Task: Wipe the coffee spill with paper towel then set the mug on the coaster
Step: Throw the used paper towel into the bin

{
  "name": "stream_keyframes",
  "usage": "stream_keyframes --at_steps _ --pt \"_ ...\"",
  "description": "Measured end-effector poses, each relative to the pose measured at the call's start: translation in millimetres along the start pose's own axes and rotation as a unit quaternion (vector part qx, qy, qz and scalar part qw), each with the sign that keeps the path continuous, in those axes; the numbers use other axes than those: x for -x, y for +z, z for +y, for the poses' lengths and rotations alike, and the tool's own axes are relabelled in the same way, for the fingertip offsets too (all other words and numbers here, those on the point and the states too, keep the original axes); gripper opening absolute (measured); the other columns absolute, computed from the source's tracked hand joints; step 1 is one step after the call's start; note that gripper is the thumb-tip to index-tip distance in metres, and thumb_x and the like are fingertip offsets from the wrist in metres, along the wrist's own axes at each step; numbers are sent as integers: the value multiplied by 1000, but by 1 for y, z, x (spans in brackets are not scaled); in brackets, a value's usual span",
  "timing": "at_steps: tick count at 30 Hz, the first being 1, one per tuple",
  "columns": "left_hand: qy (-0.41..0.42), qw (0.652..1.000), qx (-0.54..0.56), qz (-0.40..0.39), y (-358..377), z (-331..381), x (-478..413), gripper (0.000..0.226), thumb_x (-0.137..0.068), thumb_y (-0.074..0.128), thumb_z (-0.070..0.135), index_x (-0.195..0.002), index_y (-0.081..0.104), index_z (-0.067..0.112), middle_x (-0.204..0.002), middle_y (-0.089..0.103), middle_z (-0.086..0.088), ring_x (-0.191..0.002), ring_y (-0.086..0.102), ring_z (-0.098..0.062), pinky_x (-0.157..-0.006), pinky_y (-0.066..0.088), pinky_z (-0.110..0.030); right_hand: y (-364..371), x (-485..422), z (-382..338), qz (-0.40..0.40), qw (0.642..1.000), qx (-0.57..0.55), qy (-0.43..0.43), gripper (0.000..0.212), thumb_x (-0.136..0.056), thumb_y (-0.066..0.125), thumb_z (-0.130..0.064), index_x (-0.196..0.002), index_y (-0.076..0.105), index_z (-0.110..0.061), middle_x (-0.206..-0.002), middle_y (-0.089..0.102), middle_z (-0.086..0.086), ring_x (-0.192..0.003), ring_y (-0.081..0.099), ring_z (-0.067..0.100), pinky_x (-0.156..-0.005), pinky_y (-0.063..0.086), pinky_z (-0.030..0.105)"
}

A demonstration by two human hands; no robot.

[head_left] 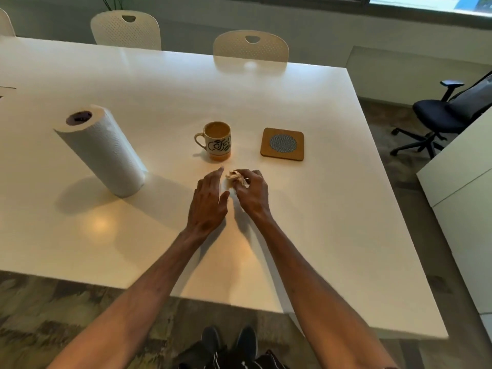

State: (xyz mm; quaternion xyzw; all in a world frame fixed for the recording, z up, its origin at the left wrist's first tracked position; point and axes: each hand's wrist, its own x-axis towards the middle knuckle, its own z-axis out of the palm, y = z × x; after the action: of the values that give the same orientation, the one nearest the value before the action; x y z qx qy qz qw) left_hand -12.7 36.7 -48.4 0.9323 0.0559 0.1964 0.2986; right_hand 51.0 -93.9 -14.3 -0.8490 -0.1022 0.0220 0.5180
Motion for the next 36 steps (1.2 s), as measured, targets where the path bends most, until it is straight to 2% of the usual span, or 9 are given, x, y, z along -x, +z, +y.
stream_keyframes --at_steps 3,5,10,14,17,21,25,29,36 --pt "12 999 32 -12 3 15 16 62 -108 60 17 -166 38 18 -156 59 -10 -137 60 -29 -111 52 -44 -12 21 2 -23 1000 -9 3 30 -98 73 -15 -127 76 -13 -117 73 6 -107 71 21 -96 62 40" --pt "26 998 50 -7 3 24 24 52 -109 58 15 -160 46 18 -148 65 -9 -127 68 -29 -104 59 -49 -20 37 3 -13 1000 -17 9 29 -96 74 -16 -125 75 -14 -115 77 4 -104 73 19 -94 63 42" --pt "47 995 86 -10 -3 48 49 31 -109 59 20 -140 56 20 -127 73 -6 -106 72 -26 -85 63 -51 -39 75 7 38 998 -29 42 27 -93 76 -15 -120 70 -14 -111 78 3 -102 74 18 -93 63 42" --pt "70 990 116 -30 -3 72 80 38 -103 65 12 -141 59 14 -130 72 -6 -110 72 -25 -90 64 -44 -51 115 11 90 994 -18 54 22 -94 73 -12 -116 71 -13 -109 77 4 -100 73 19 -92 62 43" --pt "57 986 157 -28 4 92 111 35 -110 53 14 -144 60 12 -136 71 -6 -117 70 -22 -95 58 -26 -61 151 17 143 988 1 57 20 -94 72 -11 -114 72 -11 -112 73 7 -100 71 22 -90 61 43" --pt "54 983 171 -31 15 126 147 33 -113 45 13 -141 63 12 -134 72 -6 -118 68 -19 -99 51 -23 -84 197 31 191 980 26 54 18 -94 71 -11 -113 72 -11 -111 71 7 -98 69 22 -88 58 45" --pt "74 976 194 -61 31 164 178 32 -112 51 16 -142 60 14 -132 73 -6 -112 72 -20 -96 57 -33 -116 245 50 241 968 29 55 26 -94 73 -14 -120 71 -16 -113 75 1 -104 70 21 -91 59 44" --pt "98 963 229 -106 52 203 212 33 -114 53 24 -146 55 18 -134 72 -5 -108 73 -17 -93 61 -32 -148 292 81 321 943 51 69 27 -95 71 -21 -122 70 -22 -111 72 -3 -103 62 11 -88 55 30" --pt "172 928 236 -230 109 271 274 35 -110 56 14 -144 57 18 -137 70 -4 -115 72 -18 -99 61 -37 -204 366 143 435 893 34 112 23 -93 71 -15 -116 67 -16 -109 67 -1 -99 64 14 -83 52 20"
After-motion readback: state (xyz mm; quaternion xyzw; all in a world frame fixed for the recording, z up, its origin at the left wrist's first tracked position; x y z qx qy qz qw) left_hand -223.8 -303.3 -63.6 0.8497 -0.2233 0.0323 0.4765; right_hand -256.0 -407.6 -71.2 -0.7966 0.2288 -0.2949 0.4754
